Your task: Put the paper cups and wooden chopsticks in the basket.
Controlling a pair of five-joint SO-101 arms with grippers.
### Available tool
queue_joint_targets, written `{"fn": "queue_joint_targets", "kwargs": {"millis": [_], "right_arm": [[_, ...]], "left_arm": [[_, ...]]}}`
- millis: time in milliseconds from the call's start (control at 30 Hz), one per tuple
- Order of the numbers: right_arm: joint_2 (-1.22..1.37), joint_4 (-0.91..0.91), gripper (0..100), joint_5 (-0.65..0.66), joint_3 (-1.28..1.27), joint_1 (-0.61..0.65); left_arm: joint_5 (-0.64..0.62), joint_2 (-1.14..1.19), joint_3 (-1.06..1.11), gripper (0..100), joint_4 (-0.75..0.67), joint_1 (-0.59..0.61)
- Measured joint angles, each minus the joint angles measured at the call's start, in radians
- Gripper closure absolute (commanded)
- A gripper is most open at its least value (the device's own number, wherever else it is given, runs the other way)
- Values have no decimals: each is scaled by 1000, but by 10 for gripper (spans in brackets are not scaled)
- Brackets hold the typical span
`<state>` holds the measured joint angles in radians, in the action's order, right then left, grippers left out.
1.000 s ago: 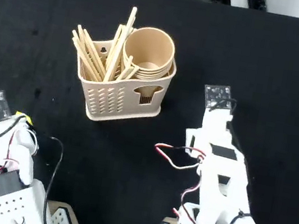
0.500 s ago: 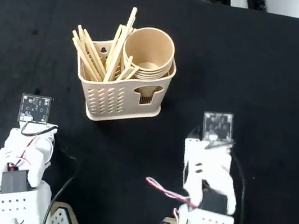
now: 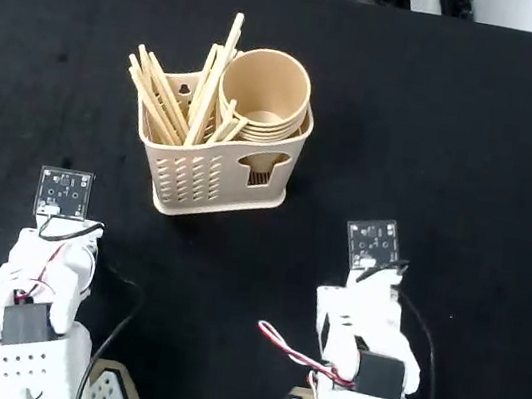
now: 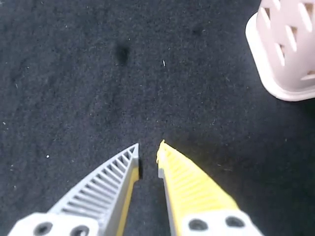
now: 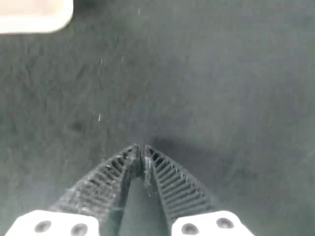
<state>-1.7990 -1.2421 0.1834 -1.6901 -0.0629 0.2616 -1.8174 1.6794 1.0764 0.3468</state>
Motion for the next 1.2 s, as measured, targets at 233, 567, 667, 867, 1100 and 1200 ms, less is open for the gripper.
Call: {"fn": "queue_joint_targets", "kwargs": {"millis": [233,567,667,867,1100,1200], "right_arm": [[0,-21,984,0,0,0],[0,-21,984,0,0,0],[0,-21,984,0,0,0],[0,-21,984,0,0,0],[0,-21,984,0,0,0],[0,-21,984,0,0,0]], "left_arm": [[0,0,0,924,0,0],[0,0,0,924,6,0],[2,0,0,924,6,0],[2,0,0,924,6,0],[2,0,0,924,6,0],[2,0,0,924,6,0]]}}
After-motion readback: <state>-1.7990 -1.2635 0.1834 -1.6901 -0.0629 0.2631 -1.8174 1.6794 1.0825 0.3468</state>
